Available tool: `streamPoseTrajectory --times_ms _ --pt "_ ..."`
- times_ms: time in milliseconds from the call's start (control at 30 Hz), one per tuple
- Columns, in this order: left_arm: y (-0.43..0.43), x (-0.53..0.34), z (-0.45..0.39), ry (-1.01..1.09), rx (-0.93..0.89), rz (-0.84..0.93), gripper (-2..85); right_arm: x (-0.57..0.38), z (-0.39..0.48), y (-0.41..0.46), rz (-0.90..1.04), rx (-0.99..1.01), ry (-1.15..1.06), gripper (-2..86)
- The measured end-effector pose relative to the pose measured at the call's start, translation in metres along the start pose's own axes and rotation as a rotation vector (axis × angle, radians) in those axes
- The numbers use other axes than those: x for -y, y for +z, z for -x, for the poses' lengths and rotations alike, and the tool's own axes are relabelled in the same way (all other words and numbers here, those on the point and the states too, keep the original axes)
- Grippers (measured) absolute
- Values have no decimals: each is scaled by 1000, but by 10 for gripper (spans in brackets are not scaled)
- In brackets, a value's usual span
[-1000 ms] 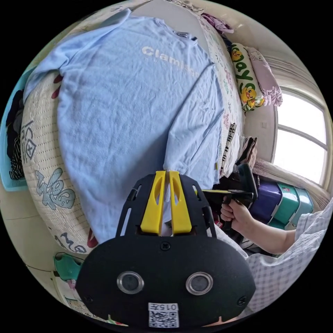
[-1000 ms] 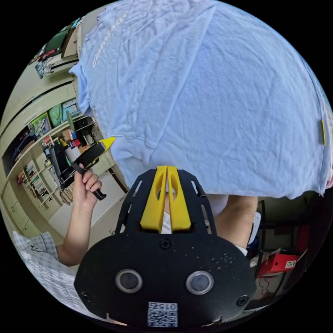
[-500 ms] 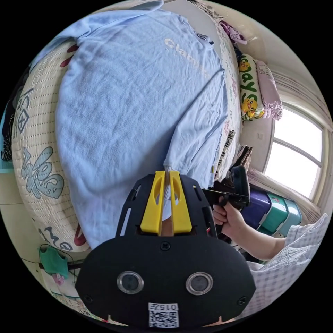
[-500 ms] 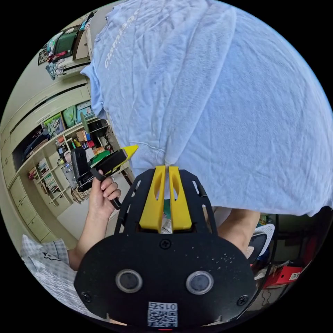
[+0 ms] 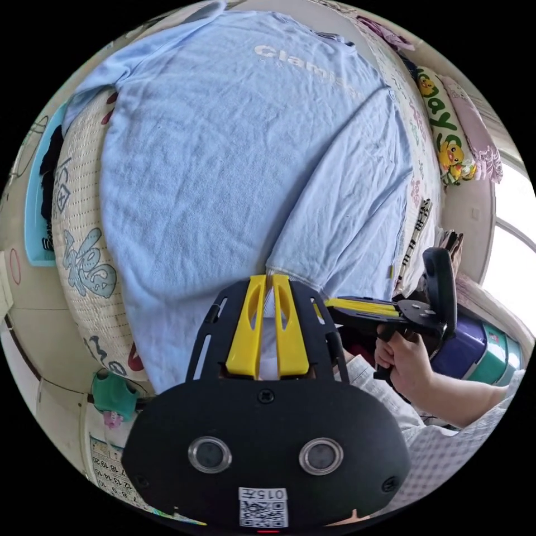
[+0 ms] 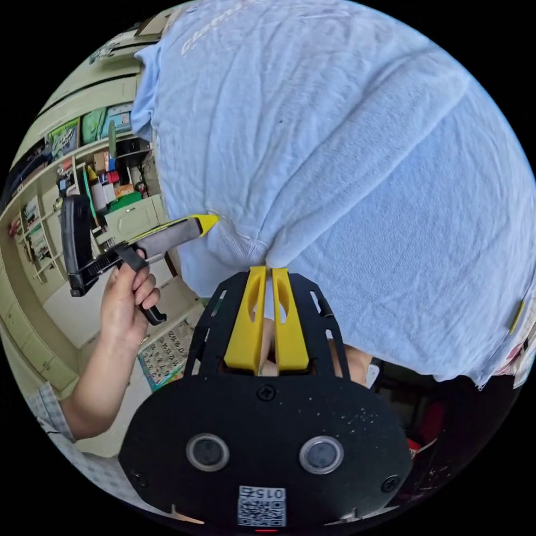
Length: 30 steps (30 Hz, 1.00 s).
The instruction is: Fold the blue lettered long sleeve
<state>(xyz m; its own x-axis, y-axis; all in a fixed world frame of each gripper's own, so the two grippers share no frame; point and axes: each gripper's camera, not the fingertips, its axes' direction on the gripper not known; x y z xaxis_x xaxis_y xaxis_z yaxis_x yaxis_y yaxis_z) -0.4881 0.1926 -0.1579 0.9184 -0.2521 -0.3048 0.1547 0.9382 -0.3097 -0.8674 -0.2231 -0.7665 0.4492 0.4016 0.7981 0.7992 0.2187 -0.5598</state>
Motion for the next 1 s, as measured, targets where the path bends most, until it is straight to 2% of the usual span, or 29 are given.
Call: streamPoseTrajectory --times_ms 200,333,400,467,533,567,600,667,767,867,1000 --pt "-23 -30 15 58 95 -129 7 -4 58 -52 -119 -130 -52 33" --pt "-40 -46 49 31 31 -211 7 5 108 -79 -131 -298 -85 40" --pt "-49 -44 72 44 -57 -176 6 8 126 -89 -145 -351 -53 42" --pt "-70 -36 120 55 -336 -102 4 19 133 -105 -92 -335 -25 43" --pt "-100 -39 166 26 -579 -186 2 42 128 -137 105 -242 -4 48" --pt "-127 -44 203 -26 -677 -283 5 44 125 -149 118 -218 18 49" --pt "-141 -47 222 -53 -702 -330 7 48 123 -176 112 -187 71 49" --pt "-188 -54 309 -224 -711 -503 39 54 131 -217 68 -233 157 52" --pt "-205 -41 425 -524 -721 -611 93 72 177 -267 -29 -323 155 58" --pt "-186 -3 517 -731 -822 -644 113 98 235 -280 -74 -346 94 63" --pt "-161 56 575 -819 -833 -545 146 149 335 -275 -192 -420 -101 65"
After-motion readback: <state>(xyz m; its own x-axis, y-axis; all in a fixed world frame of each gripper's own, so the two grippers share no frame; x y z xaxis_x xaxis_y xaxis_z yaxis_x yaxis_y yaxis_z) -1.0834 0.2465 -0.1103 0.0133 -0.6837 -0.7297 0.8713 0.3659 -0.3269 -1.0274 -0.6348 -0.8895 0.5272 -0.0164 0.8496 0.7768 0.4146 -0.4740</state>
